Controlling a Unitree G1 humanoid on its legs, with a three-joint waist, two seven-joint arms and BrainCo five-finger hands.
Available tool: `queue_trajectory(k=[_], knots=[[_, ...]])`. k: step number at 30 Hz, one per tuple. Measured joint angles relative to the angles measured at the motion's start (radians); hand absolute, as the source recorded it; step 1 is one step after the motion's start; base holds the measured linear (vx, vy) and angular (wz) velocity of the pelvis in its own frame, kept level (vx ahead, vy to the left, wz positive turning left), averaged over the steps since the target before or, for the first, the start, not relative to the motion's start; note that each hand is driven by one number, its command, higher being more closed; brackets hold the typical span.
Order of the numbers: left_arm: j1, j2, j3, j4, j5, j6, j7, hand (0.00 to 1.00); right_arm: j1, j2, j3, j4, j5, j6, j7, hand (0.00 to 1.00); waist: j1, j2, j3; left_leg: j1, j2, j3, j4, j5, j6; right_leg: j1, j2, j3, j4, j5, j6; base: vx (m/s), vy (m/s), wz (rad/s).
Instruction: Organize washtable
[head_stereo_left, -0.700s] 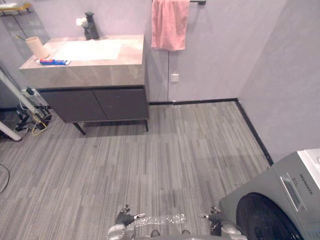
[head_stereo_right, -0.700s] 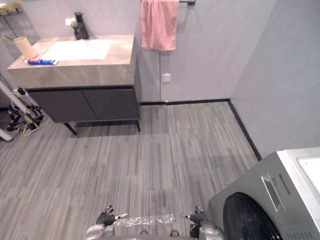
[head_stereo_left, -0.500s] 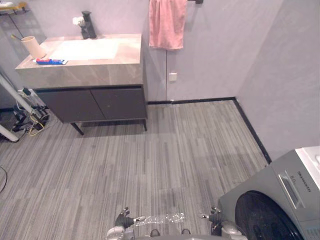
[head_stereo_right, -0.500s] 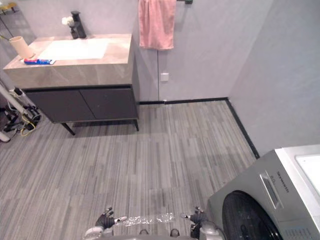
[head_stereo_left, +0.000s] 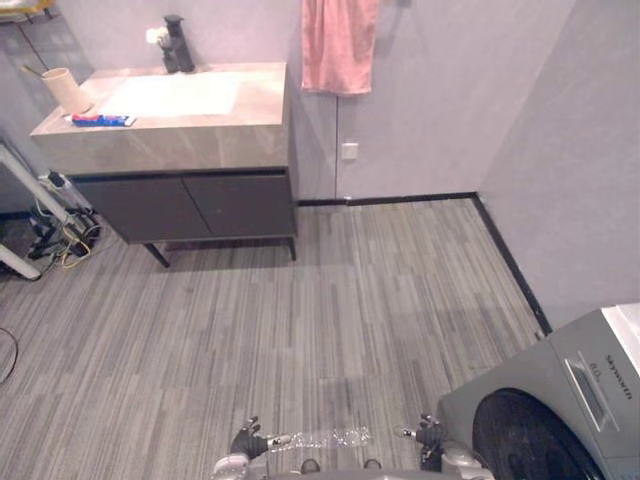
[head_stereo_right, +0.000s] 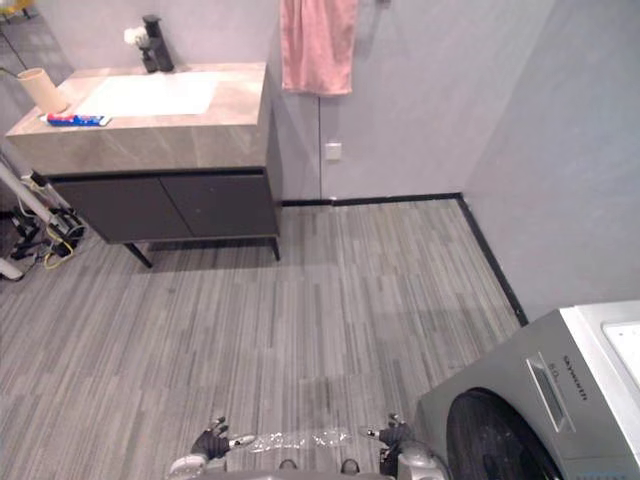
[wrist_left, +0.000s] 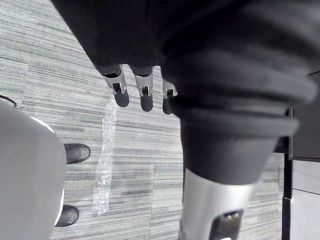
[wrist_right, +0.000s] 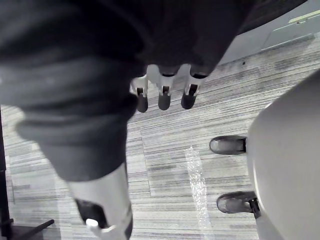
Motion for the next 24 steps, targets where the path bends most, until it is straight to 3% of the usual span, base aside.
queue_trajectory(k=[16,19,20,21,22,24], knots=[[-0.023,0.007,-0.004,0.006,-0.004,0.001,-0.002,0.0,-0.026,-0.021,0.0,0.0,0.048,0.012,0.015,0.0,0.003,0.004,0.03,-0.051,0.0,0.013,0.0,-0.004,0.005,-0.07,0.0,0.014,0.032,-0.01,0.001,-0.03,-0.018,-0.03],[-0.046,0.015,-0.012,0.001,-0.004,0.002,-0.002,0.0,-0.034,-0.03,-0.016,-0.001,0.08,0.012,0.015,0.0,-0.003,0.0,0.06,-0.053,-0.012,0.001,0.001,-0.02,0.019,-0.145,-0.023,-0.009,0.205,-0.108,0.032,0.01,0.02,0.15],[-0.054,0.017,-0.022,-0.001,-0.003,0.003,-0.003,0.0,-0.03,-0.03,-0.043,-0.003,0.099,0.012,0.015,0.0,0.003,-0.001,0.075,-0.047,-0.015,0.0,0.0,-0.039,0.047,-0.22,-0.04,-0.018,0.385,-0.148,0.079,0.02,0.072,0.05],[-0.058,0.018,-0.024,-0.001,-0.003,0.005,-0.005,0.0,-0.03,-0.031,-0.045,-0.009,0.111,0.012,0.015,0.0,0.004,-0.002,0.082,-0.038,-0.016,0.002,0.001,-0.043,0.053,-0.262,-0.05,-0.024,0.485,-0.155,0.088,0.02,0.11,0.01],[-0.065,0.023,-0.033,-0.002,-0.002,0.009,-0.016,0.0,-0.028,-0.03,-0.054,-0.04,0.127,0.01,0.016,0.0,-0.003,-0.012,0.092,-0.022,-0.027,-0.006,0.003,-0.054,0.062,-0.365,-0.082,-0.043,0.697,-0.154,0.083,0.03,0.086,0.08],[-0.071,0.037,-0.027,-0.002,-0.001,0.022,-0.023,0.0,-0.027,-0.021,-0.075,-0.061,0.146,0.007,0.018,0.0,-0.018,-0.034,0.112,0.008,-0.043,-0.022,0.007,-0.072,0.071,-0.472,-0.129,-0.068,0.898,-0.167,0.071,0.14,0.077,0.15]])
